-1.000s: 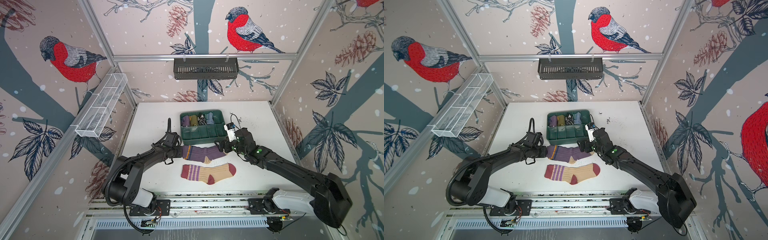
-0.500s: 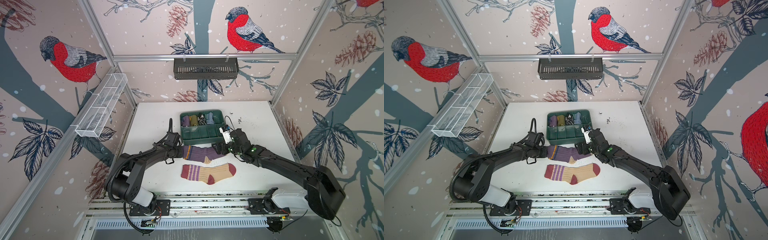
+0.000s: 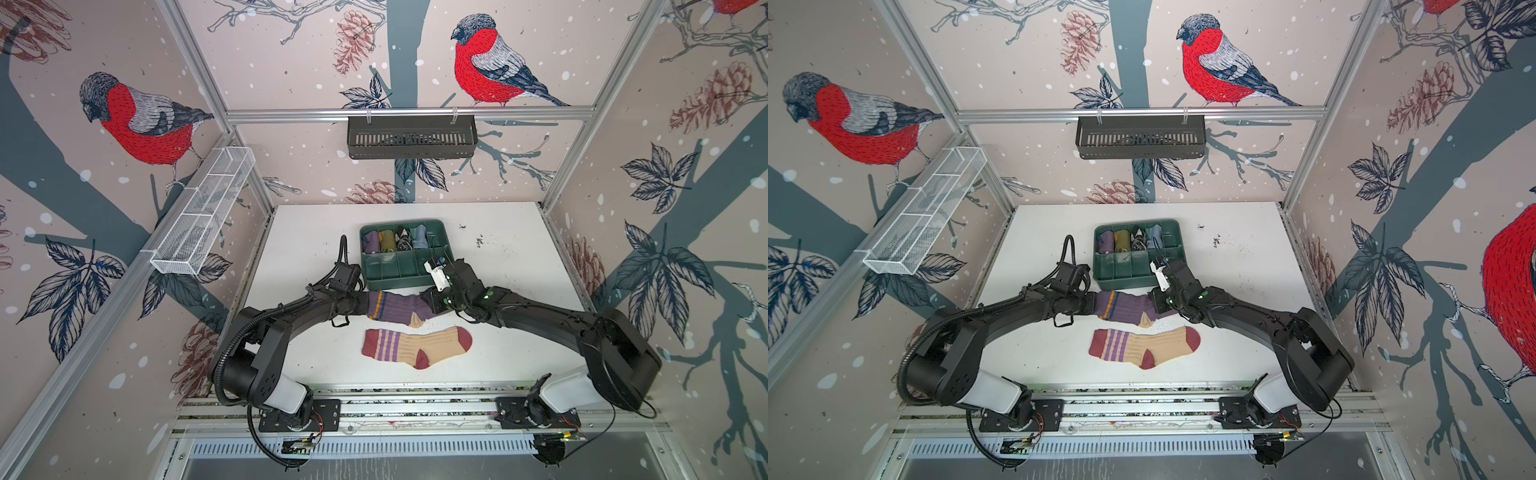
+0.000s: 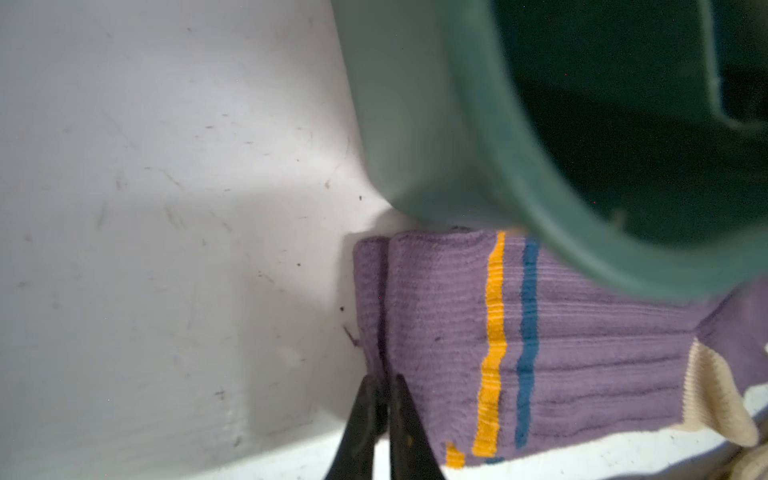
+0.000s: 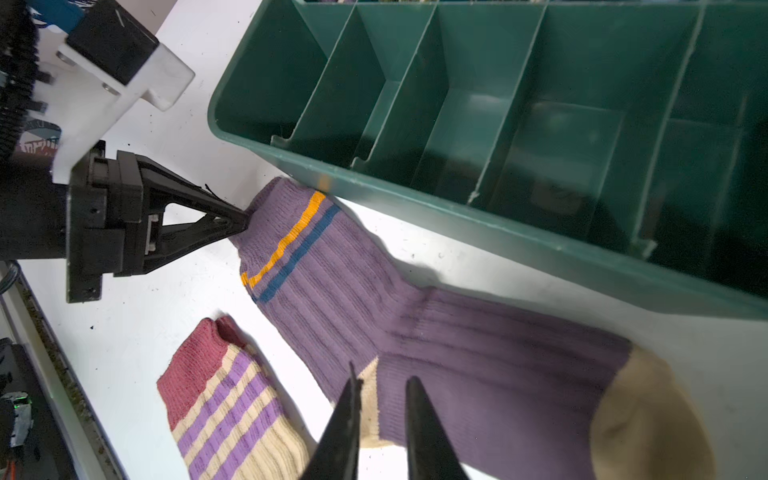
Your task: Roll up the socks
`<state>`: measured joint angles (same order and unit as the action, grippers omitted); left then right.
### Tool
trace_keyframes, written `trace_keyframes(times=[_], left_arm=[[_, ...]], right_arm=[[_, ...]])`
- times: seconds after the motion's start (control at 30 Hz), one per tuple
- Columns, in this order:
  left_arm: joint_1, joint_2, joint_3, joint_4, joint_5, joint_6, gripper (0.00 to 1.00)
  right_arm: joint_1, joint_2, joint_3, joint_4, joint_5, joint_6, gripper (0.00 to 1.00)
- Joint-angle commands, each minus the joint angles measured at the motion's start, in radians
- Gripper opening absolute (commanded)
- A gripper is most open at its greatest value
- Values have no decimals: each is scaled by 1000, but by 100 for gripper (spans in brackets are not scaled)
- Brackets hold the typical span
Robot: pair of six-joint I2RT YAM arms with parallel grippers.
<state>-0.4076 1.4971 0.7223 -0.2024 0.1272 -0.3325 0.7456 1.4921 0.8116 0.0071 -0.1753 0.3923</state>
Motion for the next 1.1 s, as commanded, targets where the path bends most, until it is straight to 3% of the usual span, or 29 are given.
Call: trace_keyframes(times=[0.0,0.27,0.4,0.53,0.9,1.07], left_arm=[[-12,-22,15,-35,6,15,11],[-48,-43,43,-82,-22,26,10],[-49,-53,37,-94,-80,4,25],[-48,-67,31,-109,-144,-27,40],[-48,32,35,-80,-147,-33,40],[-48,35,37,-68,-133,-28,34]], right_arm=[[12,34,13,49,-41,25,16],[30,123,29,119,-115,61,11],[40,150,40,126,-121,69,10],[42,150,42,124,-119,68,18],[45,158,43,110,-115,65,18],[46,170,46,102,-106,62,18]])
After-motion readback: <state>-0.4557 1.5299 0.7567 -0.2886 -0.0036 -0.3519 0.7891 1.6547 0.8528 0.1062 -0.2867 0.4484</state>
